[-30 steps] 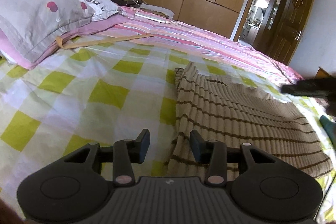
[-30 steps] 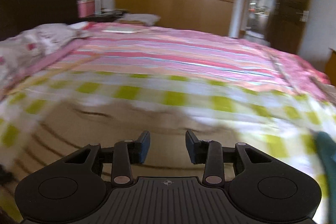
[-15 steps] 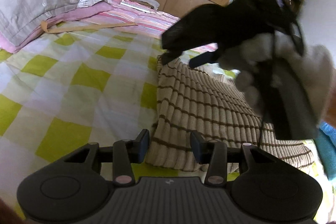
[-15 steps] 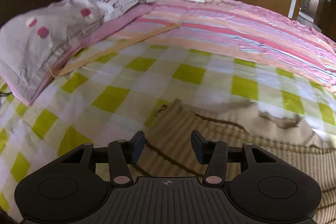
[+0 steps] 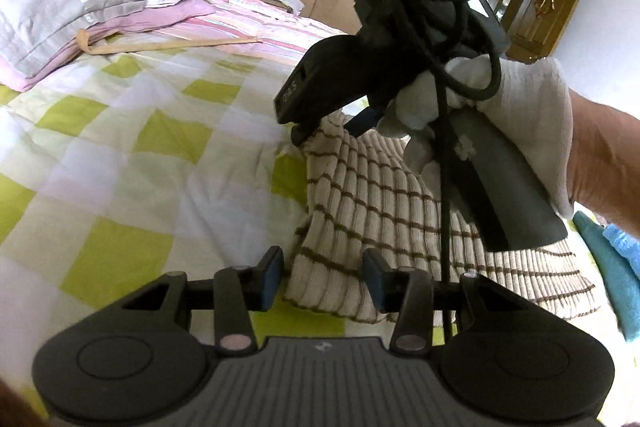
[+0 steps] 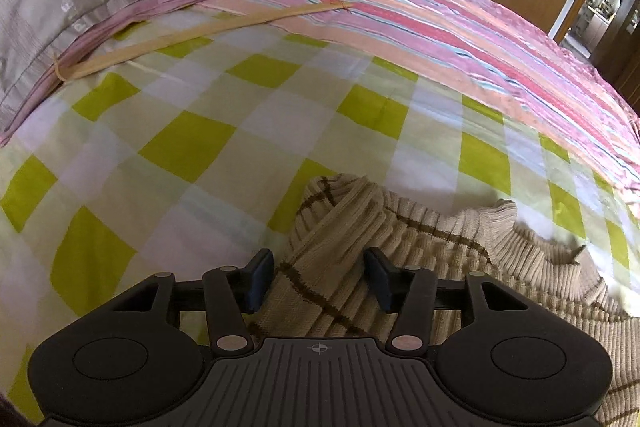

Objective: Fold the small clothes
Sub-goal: 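Grasp the side edge of the striped sweater with the right gripper, then lift the held sweater side and fold it over toward the left gripper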

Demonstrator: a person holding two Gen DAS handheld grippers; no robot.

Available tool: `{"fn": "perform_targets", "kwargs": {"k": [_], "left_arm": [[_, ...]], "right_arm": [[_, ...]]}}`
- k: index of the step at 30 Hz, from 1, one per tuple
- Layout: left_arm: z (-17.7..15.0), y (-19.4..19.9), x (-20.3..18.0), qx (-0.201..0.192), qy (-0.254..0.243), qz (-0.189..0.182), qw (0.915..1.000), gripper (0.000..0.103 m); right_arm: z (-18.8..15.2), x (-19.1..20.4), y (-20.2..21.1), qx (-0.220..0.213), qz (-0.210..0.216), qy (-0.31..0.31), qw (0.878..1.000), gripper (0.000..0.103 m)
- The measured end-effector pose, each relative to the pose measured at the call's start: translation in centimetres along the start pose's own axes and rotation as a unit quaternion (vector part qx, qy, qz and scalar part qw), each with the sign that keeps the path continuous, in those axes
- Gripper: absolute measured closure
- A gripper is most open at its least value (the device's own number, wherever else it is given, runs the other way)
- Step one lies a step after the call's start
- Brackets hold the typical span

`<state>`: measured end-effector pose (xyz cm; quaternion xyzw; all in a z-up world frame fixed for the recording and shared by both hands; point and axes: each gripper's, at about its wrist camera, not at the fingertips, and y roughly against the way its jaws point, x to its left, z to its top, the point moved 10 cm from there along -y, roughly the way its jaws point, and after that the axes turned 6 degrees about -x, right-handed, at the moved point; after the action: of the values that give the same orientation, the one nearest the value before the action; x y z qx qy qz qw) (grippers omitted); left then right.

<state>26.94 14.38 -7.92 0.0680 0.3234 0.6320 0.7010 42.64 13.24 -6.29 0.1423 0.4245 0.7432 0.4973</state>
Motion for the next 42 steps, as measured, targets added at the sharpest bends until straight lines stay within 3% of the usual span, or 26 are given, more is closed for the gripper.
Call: {"fn": "perform_targets", "kwargs": {"k": [8, 12, 20, 24, 26, 34, 39, 42], "left_arm": [[-0.1, 0.1, -0.8, -0.012, 0.004, -0.019, 0.9997, 0.041], [0.3, 0.2, -1.5, -0.035, -0.011, -0.012, 0.9993, 0.03], [0.4, 0.1, -2.4, -0.047, 0.001, 0.005, 0.9989, 0.023], [0.0, 0.5, -2.1, -0.048, -0.003, 0.032, 0.9983, 0.023], [-0.3, 1.2, -1.9, -0.052, 0.019, 0.03, 0.998, 0.023], [1.2, -0.2, -3.4, -0.064, -0.006, 0.031, 0.9975, 0.024], [2.2, 0.1, -6.1, -0.069, -0.024, 0.015, 0.9972, 0.067], [3.3, 0.7, -8.9, -0.075, -0.04, -0.008, 0.9963, 0.078]], "right_arm": [[0.2, -1.4, 1.1, -0.008, 0.025, -0.019, 0.999, 0.088], [0.7, -2.6, 2.8, -0.021, 0.056, -0.051, 0.997, 0.089], [0.9, -5.3, 6.8, -0.051, 0.097, -0.09, 0.99, 0.09], [1.0, -6.6, 8.2, -0.061, 0.115, -0.113, 0.985, 0.09], [1.1, -7.3, 8.8, -0.068, 0.119, -0.121, 0.983, 0.09], [0.8, -9.2, 10.9, -0.079, 0.144, -0.144, 0.976, 0.09], [0.6, -11.5, 12.0, -0.084, 0.154, -0.161, 0.971, 0.09], [0.5, -13.5, 12.7, -0.093, 0.155, -0.173, 0.968, 0.09]]}}
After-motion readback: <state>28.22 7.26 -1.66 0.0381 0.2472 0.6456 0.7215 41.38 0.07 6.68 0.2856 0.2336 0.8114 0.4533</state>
